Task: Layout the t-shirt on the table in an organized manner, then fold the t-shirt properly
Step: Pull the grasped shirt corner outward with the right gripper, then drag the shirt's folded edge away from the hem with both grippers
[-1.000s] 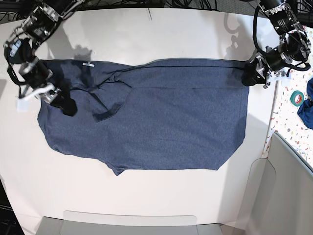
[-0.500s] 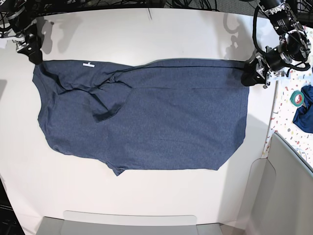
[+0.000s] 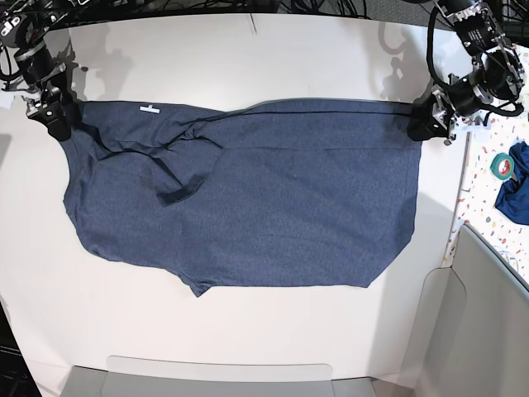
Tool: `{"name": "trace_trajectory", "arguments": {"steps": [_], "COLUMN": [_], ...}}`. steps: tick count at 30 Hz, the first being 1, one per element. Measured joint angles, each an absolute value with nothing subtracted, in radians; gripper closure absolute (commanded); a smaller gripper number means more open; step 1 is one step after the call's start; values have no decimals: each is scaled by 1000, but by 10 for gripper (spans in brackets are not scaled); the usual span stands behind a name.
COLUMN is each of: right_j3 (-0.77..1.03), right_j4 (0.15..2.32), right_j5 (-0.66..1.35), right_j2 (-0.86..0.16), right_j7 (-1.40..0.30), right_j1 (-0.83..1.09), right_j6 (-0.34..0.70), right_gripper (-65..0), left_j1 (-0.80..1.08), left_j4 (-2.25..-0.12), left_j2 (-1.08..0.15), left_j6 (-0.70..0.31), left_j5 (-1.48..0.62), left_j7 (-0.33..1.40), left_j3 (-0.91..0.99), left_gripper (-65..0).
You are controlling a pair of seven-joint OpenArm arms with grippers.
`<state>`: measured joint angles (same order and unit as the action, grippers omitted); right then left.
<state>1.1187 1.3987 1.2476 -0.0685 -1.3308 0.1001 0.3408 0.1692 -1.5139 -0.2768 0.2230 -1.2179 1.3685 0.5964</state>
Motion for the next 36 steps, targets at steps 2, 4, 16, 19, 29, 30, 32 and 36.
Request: {"name": "trace_trajectory", "arguments": {"steps": [2, 4, 16, 19, 29, 30, 32, 36], "right_j3": [1119, 1119, 1115, 1115, 1115, 1115, 1115, 1115], "right_j4": [1399, 1402, 1406, 1406, 1406, 1406, 1406, 1406], "right_j5": [1241, 1209, 1188, 1188, 1188, 1188, 1188, 1188], "right_j2": [-68, -66, -63, -63, -63, -62, -63, -63], "right_j7": [-1333, -1336, -1338, -1337, -1338, -1336, -1336, -1336], "right_j1": [96, 89, 89, 88, 88, 88, 88, 88], "right_j6": [340, 341, 341, 341, 341, 341, 341, 341], "right_gripper": [-525, -436, 0, 0, 0, 0, 0, 0], "left_j1": [169, 169, 166, 169, 215, 220, 225, 226], "left_j4": [-1514, -1514, -1515, -1514, -1506, -1505, -1505, -1505], "left_j2": [-277, -277, -278, -282, -281, -279, -281, -280], "left_j6": [223, 223, 223, 224, 228, 228, 234, 234], "left_j5": [-1219, -1218, -1218, -1217, -1213, -1201, -1165, -1155], "left_j7": [1369, 1369, 1369, 1367, 1353, 1340, 1329, 1327], "left_j3": [596, 596, 667, 682, 688, 688, 688, 688], "left_gripper": [-199, -199, -265, -311, -314, -314, -314, -313]}}
